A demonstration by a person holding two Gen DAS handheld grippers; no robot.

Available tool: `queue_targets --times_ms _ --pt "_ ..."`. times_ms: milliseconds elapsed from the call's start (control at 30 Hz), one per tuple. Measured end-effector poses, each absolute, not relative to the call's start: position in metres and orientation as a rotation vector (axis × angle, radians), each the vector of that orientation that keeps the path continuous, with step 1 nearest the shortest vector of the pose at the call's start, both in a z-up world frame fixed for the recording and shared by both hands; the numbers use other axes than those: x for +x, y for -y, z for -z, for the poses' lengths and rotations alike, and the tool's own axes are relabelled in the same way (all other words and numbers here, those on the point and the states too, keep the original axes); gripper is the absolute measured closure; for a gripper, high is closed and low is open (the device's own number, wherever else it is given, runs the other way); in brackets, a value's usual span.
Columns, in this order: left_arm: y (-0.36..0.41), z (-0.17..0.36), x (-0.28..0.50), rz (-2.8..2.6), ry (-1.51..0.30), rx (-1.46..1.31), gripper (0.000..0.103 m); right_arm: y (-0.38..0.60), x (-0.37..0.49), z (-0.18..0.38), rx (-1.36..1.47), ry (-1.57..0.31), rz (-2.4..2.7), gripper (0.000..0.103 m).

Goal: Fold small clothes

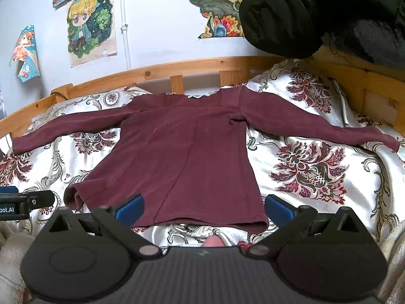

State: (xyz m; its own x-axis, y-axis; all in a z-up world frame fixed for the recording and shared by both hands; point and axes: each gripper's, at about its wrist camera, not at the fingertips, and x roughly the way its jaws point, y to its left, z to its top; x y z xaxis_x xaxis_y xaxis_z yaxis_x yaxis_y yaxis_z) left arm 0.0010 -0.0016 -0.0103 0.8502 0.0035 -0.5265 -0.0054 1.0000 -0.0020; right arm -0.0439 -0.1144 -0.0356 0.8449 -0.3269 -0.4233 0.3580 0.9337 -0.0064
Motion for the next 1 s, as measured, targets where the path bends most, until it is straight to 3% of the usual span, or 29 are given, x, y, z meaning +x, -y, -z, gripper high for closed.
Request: queue_targets --times_ms 1000 --pt "0.0017 0.0106 0.0018 -0.005 -0.561 -0.003 0.001 0.1144 -0.0441 0.0355 0.075 -0.437 0.362 0.0"
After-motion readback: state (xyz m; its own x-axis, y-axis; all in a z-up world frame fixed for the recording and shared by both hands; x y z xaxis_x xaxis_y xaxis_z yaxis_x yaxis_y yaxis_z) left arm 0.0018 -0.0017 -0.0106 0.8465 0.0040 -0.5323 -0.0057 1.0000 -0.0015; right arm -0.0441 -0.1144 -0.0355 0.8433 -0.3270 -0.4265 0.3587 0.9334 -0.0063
